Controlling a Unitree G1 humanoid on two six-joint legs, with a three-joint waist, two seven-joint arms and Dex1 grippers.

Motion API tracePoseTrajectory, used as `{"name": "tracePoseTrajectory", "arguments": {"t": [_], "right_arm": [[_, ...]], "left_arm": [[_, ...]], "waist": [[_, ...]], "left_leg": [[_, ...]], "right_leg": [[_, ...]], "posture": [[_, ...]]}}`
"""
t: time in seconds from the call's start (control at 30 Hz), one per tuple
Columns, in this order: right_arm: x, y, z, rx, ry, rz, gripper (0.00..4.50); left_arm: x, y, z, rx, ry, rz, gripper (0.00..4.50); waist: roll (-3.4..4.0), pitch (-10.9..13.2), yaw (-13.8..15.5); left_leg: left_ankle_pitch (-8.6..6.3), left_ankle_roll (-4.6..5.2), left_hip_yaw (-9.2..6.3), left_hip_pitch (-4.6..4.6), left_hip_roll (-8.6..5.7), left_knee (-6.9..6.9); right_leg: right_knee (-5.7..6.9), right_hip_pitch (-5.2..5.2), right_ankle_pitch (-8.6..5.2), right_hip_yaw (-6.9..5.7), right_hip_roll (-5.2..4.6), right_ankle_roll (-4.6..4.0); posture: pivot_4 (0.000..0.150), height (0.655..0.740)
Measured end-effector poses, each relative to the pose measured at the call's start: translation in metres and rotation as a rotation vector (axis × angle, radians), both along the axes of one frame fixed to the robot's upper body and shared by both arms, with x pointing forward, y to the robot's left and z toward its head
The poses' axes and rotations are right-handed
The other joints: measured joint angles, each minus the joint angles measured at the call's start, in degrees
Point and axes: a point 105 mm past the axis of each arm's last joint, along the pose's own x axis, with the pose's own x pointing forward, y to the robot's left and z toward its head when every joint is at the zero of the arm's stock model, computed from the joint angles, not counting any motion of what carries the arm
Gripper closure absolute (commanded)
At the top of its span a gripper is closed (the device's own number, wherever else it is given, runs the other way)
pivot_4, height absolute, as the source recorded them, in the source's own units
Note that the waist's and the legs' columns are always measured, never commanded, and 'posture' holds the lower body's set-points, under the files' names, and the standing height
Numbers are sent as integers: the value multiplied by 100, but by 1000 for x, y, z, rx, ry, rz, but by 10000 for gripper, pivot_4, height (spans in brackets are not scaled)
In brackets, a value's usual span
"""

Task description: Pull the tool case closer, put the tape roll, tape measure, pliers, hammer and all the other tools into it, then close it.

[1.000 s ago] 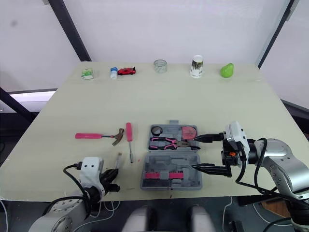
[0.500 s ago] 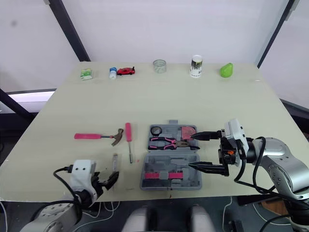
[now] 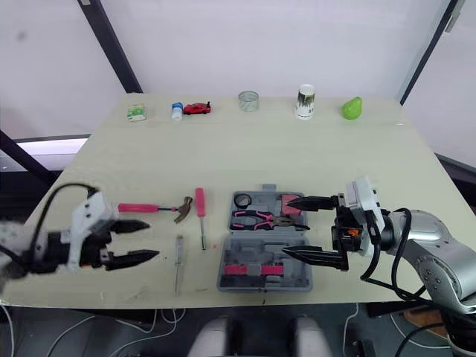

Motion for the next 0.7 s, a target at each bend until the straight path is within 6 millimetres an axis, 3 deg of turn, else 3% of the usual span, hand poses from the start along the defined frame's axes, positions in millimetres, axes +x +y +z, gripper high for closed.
{"name": "tracePoseTrajectory", "arguments": {"t": [0.13, 0.33, 0.53, 0.57, 0.7], "right_arm": [[0, -1, 1, 2, 4, -19, 0], [-2, -3, -3, -8, 22, -30, 0], [-3, -5, -4, -16, 25, -42, 0], [-3, -6, -5, -18, 27, -57, 0], [-4, -8, -8, -24, 37, -76, 0]], "left_arm": [[11, 2, -8, 155, 32, -321, 6822], [37, -2, -27, 376, -30, -631, 6822], [45, -9, -53, 467, -37, -827, 6822], [47, -22, -74, 498, -52, -996, 6822], [58, -34, -80, 510, -92, -1067, 6822]], "waist": [[1, 2, -1], [1, 0, 77], [-2, 1, 114], [-4, 1, 122], [-7, 2, 121]], "left_leg": [[0, 0, 2, -16, 2, -2], [2, 2, -12, -85, 3, 24], [2, 2, -9, -88, 1, 30], [2, 2, -13, -95, 2, 39], [2, 3, -16, -94, 1, 44]], "right_leg": [[-1, -15, 0, 1, 10, 1], [17, -75, 15, 5, 25, 25], [14, -73, 15, 7, 24, 27], [13, -72, 20, 7, 24, 35], [16, -70, 21, 5, 25, 36]], "posture": [[1500, 7400], [1500, 7400], [1500, 7400], [1500, 7400], [1500, 7400]]}}
